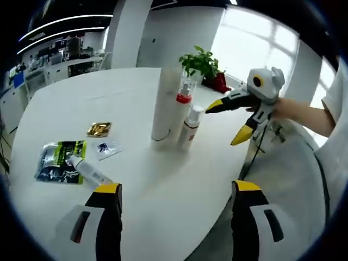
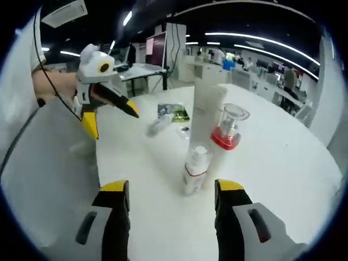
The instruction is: Arrange the skincare products in the storage area until every visible bottle or jar stands upright without overlapping.
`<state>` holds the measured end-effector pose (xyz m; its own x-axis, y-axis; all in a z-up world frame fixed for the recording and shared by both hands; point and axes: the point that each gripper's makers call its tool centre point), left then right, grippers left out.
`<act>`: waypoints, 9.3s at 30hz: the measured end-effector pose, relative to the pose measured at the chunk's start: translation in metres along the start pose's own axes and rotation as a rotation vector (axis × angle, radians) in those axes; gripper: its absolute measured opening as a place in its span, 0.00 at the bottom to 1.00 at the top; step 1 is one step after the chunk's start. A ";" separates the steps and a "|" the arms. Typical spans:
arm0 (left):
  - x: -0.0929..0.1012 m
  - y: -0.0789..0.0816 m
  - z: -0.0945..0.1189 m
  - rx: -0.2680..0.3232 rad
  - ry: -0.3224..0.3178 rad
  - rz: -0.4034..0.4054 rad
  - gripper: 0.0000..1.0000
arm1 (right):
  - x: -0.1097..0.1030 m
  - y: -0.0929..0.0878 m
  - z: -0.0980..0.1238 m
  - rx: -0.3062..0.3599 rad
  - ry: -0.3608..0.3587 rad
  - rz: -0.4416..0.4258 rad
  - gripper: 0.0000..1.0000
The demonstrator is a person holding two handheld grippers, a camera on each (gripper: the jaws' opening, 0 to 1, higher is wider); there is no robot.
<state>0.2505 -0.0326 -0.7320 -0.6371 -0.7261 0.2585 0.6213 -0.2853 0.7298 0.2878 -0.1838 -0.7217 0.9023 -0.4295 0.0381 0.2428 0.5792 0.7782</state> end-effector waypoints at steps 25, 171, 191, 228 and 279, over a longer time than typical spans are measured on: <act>-0.012 -0.045 0.055 -0.032 0.191 0.057 0.88 | -0.046 0.010 0.028 0.149 -0.056 -0.295 0.96; 0.054 0.062 0.048 0.284 -0.432 0.279 0.17 | -0.072 0.120 0.037 0.572 0.310 -0.523 0.51; 0.127 0.066 0.070 0.285 -0.709 0.157 0.17 | -0.111 0.159 0.049 0.694 0.536 -0.507 0.22; 0.064 0.083 0.021 0.206 0.325 -0.325 0.21 | -0.052 0.136 0.016 0.407 -0.171 -0.526 0.21; 0.120 0.093 0.037 0.199 -0.396 -0.164 0.21 | -0.086 0.165 0.058 0.431 0.333 -0.270 0.19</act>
<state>0.2153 -0.1229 -0.6095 -0.8685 -0.3760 0.3230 0.4230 -0.2223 0.8784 0.2299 -0.0912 -0.5603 0.9089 -0.2416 -0.3400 0.3752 0.1178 0.9194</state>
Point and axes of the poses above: the point that each gripper's makers call its tool centre point, and the gripper's own axes: z roughly backward along the fingers, x roughly to its right, y roughly out of its top, and after that the axes turned 4 degrees about -x, right-handed
